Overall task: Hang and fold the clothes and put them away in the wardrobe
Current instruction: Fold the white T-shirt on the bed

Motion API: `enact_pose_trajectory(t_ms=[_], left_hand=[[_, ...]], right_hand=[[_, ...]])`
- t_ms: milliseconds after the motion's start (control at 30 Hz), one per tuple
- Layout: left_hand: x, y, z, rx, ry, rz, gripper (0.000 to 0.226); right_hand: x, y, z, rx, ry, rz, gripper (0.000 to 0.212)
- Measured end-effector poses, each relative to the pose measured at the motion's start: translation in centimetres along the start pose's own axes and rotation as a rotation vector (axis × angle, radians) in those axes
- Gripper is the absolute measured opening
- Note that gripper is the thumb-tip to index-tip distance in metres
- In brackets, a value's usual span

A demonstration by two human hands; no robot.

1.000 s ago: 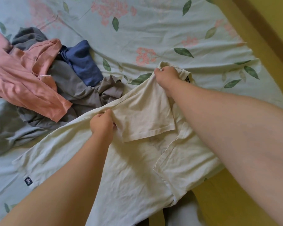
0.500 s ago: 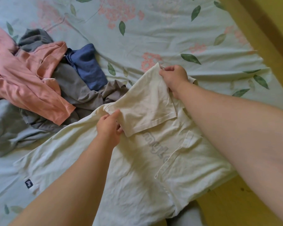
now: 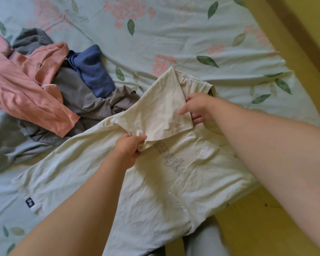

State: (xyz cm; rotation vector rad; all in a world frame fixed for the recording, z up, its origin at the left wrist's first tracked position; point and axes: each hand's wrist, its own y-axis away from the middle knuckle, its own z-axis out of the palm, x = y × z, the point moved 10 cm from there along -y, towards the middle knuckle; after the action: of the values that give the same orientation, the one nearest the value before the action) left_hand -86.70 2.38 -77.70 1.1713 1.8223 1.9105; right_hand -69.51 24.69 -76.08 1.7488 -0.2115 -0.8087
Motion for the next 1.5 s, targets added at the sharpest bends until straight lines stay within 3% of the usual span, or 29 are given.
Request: enact_pose_trajectory(t_ms=[200, 267, 333, 433, 500, 567, 667, 733, 833, 900, 1067, 1200, 1267, 1400, 1500], left_hand=[[-2.0, 0.6, 0.9, -0.113, 0.226, -0.055, 0.023], [-2.3, 0.8, 1.1, -0.135, 0.232, -0.045, 0.020], [-2.4, 0.9, 0.8, -0.094, 0.140, 0.019, 0.016], [-0.6, 1.2, -0.7, 0.154, -0.396, 0.241, 0.015], [1.4, 2.0, -0.7, 0.326, -0.836, 0.336, 0.033], [2.4, 2.7, -0.1, 0.383, -1.149, 0.281, 0.047], [3.9, 3.9, 2.1, 0.407, -1.599, 0.279, 0.049], [6.2, 5.1, 4.8, 0.430, -1.833, 0.388, 0.053], [10.5, 6.0, 10.0, 0.414, -1.905, 0.633, 0.035], [12.9, 6.6, 14.2, 0.356, -1.863, 0.835, 0.014], [14.8, 7.1, 23.5, 0.150, -1.984, 1.203, 0.062], [15.4, 4.9, 26.9, 0.074, -2.164, 1.180, 0.088], [14.9, 4.0, 27.7, 0.036, -2.256, 1.120, 0.090], [15.0, 3.6, 28.9, 0.075, -2.425, 1.025, 0.084], [15.2, 3.5, 29.1, 0.109, -2.646, 0.873, 0.059]], right_hand=[[1.2, 1.6, -1.2, 0.033, -0.119, -0.048, 0.031], [1.6, 1.9, -1.8, 0.072, -0.190, -0.083, 0.031], [2.1, 2.1, -2.7, 0.146, -0.107, -0.141, 0.031], [2.1, 2.5, -3.8, 0.316, 0.244, -0.241, 0.025], [1.9, 3.2, -3.7, 0.393, 0.319, -0.309, 0.022], [2.0, 4.0, -3.8, 0.473, 0.311, -0.370, 0.019], [3.7, 5.5, -4.9, 0.617, 0.272, -0.406, 0.018], [5.6, 6.6, -6.2, 0.704, 0.277, -0.367, 0.021], [9.3, 8.4, -8.5, 0.777, 0.316, -0.258, 0.036], [12.4, 9.5, -10.0, 0.777, 0.314, -0.128, 0.052], [17.4, 11.3, -11.9, 0.763, 0.335, 0.051, 0.073], [21.6, 10.4, -11.7, 0.508, 0.218, 0.272, 0.089], [22.4, 10.0, -10.7, 0.326, 0.333, 0.295, 0.097], [22.2, 9.2, -8.2, 0.093, 0.515, 0.199, 0.079], [21.6, 8.9, -7.3, 0.106, 0.613, 0.110, 0.032]])
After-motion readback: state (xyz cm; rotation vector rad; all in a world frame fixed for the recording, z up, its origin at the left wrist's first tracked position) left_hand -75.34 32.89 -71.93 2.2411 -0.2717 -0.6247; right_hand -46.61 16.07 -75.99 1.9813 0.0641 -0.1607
